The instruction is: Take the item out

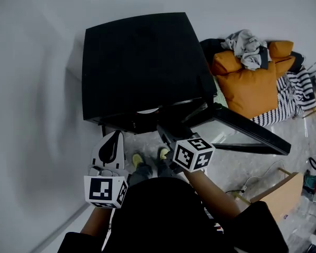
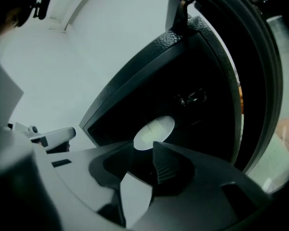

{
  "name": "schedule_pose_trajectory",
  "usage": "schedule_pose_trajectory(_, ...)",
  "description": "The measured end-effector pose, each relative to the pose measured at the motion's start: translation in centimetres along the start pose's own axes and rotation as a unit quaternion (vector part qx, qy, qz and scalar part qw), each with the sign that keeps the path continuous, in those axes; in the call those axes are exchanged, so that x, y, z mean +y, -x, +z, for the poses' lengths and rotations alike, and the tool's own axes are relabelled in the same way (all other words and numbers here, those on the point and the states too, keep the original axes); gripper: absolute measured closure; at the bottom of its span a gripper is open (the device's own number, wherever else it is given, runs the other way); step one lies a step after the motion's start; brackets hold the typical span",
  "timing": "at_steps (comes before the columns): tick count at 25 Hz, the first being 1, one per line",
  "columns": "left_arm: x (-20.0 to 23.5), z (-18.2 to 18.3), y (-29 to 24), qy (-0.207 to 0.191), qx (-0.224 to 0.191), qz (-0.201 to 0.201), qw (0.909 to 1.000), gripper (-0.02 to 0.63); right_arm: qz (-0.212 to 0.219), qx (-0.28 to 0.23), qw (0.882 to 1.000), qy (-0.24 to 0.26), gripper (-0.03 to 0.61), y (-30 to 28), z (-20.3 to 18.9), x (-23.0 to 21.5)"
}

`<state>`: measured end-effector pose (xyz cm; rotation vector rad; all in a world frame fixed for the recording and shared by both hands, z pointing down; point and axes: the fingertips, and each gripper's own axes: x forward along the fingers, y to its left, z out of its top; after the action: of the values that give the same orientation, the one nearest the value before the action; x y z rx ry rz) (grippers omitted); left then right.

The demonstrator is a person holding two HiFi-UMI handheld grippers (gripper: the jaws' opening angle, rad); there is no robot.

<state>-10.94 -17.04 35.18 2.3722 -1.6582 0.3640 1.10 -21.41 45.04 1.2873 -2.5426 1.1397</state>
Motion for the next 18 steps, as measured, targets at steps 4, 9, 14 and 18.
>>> schedule_pose_trajectory(4, 1.0, -0.4, 0.2, 0.002, 0.003, -0.002, 1.0, 0.606, -0.005, -0.001, 1.0, -0.031, 0.451, -1.1, -0.4, -0.5)
schedule_pose_trajectory(9, 2.0, -1.2, 0.5, 0.004, 0.012, 0.0, 0.9999, 0.606, -0.008, 0.005, 0.997, -0.078, 0.436, -2.9, -1.1, -1.5)
schedule_pose_trajectory(14, 2.9, -1.7, 1.1, 0.006, 0.017, 0.009, 0.9998, 0.606, -0.002, 0.001, 0.991, -0.133, 0.43, -4.6, -1.4, -2.2)
schedule_pose_trajectory(18, 3.8, -1.9, 1.7, 0.014, 0.019, 0.024, 0.9994, 0.606, 0.002, -0.004, 0.987, -0.161, 0.426, -5.6, -1.4, -2.6)
